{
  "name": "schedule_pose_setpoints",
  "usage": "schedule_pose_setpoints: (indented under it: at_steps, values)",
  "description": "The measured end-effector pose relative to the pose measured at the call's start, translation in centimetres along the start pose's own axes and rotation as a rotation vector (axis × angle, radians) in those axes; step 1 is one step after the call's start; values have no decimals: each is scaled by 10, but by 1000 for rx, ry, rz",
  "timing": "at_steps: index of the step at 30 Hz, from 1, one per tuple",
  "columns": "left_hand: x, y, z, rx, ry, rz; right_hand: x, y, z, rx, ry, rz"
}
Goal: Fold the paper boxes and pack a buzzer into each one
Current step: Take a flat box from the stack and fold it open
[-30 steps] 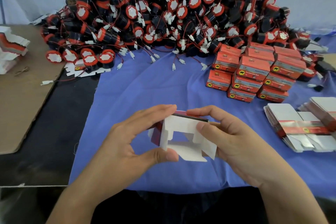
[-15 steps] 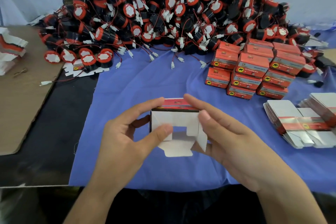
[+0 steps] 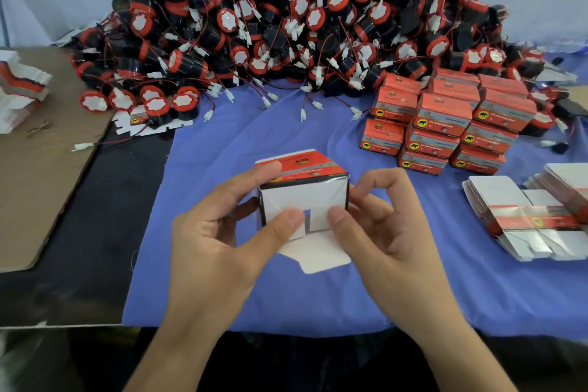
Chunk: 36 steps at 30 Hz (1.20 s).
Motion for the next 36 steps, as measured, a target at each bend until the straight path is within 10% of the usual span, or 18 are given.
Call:
schedule_pose_setpoints:
  at_steps: [7, 16, 36]
  values:
    - [-8, -9, 3, -34, 119, 205, 6, -7, 11, -20, -237, 202]
    - [21, 17, 17, 122, 82, 19, 7, -2, 11, 18, 167, -244]
    - [26, 9, 17, 127, 125, 222, 13, 9, 24, 117, 344, -318]
Point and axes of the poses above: each hand's wrist, its own z-axis away from the middle knuckle, its own x-axis out of the palm, y = z × x, the point moved 9 cm from there along -z, towards the middle knuckle, and after that the axes turned 4 degrees about -y, right-handed, at the moved point
